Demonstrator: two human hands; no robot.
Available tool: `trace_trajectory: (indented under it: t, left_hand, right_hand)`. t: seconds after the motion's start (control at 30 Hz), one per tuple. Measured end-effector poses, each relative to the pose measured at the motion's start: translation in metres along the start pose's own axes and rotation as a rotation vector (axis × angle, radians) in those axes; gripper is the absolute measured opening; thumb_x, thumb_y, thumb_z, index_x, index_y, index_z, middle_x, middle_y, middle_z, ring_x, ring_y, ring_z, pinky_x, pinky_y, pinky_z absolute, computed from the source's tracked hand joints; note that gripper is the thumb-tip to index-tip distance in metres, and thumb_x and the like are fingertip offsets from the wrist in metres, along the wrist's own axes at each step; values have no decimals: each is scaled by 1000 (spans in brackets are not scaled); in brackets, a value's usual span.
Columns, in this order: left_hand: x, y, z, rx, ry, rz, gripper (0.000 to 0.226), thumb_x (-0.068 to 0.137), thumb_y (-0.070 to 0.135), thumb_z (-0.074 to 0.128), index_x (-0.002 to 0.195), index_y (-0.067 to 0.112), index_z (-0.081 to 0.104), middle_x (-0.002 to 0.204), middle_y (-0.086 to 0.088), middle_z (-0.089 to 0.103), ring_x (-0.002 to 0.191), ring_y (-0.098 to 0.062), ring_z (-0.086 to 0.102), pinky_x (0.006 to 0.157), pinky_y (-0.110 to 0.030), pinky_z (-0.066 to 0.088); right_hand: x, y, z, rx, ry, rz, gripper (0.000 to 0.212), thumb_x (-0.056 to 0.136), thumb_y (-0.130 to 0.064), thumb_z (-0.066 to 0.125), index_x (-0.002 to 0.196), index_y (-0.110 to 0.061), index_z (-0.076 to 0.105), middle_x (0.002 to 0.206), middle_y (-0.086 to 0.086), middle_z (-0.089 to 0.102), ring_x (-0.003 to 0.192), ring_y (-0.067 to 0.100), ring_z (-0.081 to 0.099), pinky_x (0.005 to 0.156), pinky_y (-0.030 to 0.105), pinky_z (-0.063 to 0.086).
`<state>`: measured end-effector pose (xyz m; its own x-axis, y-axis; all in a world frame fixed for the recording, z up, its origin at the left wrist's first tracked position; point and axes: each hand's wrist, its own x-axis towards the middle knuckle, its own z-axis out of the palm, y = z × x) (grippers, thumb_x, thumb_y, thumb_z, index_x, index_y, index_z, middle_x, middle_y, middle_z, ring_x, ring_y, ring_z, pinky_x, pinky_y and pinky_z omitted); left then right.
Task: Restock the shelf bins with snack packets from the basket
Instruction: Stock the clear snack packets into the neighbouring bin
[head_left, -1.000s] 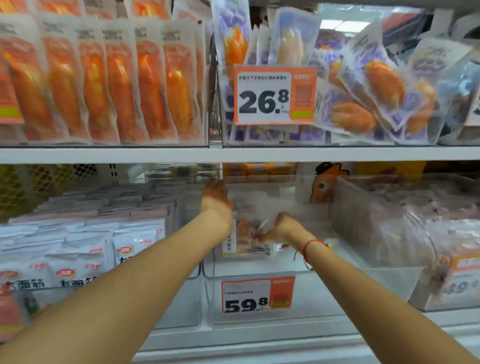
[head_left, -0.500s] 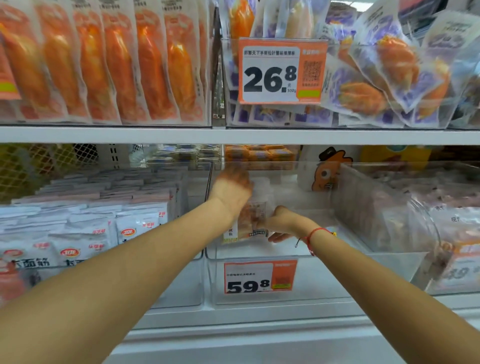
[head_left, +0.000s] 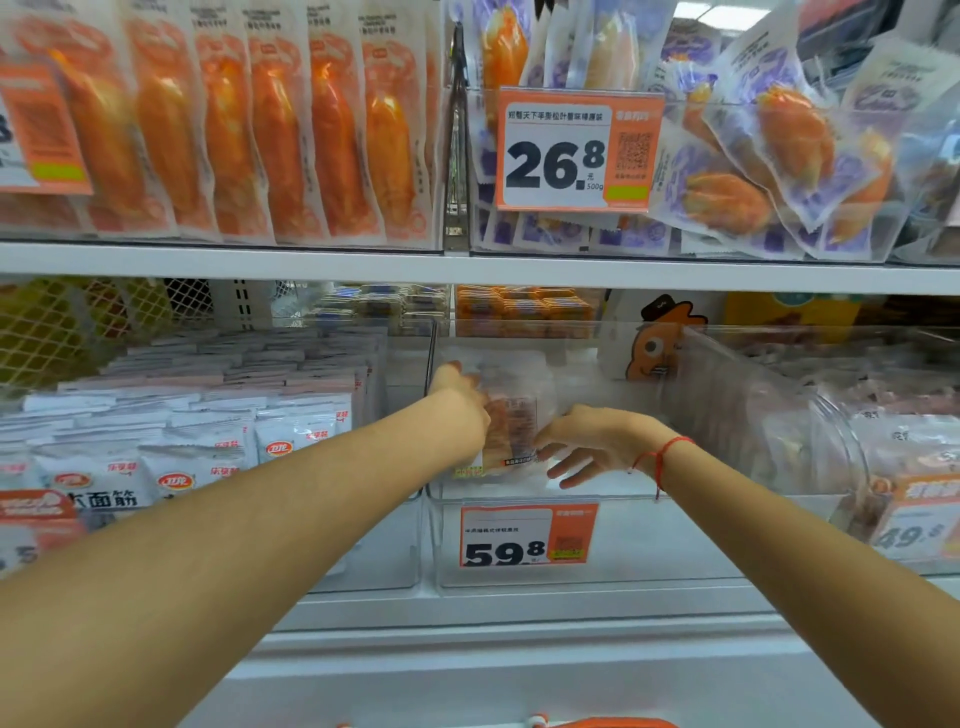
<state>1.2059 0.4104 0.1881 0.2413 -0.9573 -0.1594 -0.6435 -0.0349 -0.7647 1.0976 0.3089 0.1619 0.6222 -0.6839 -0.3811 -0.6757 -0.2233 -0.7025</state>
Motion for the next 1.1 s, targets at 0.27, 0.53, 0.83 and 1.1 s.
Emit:
trace_trajectory:
  t: [0.27,0.53,0.83,1.1]
  left_hand:
    - [-6,-2,-4,-5,-109,4,55,100,33,40,150,21,21,158,1,14,145,-23,11,117,-40,6]
    - [-14,-2,-6,-65,-66,-1,52,99,32,43,147,23,28,155,-1,23,144,-23,15,116,-39,11]
    - [-69,-15,-7,-465,458,-205,31,91,26,46,116,20,63,117,-3,63,115,-23,48,94,-36,35]
    - [-148,16,22,-1045,575,-395,20,92,34,50,105,32,64,99,12,68,95,-16,62,69,-26,40]
  right_hand:
    - [-2,-7,10,-200,-63,-45,48,96,-16,53,140,-28,38,143,5,42,127,28,45,98,40,47]
    - [-12,-4,8,-337,-128,-64,58,97,-16,49,147,-32,24,151,5,32,136,27,34,107,42,37]
    - [-71,4,13,-359,369,-420,21,90,-21,62,108,-13,68,109,4,68,98,17,63,90,34,52]
    - [-142,17,49,-141,403,-523,10,87,-25,66,80,-18,67,76,1,69,66,8,62,61,20,52]
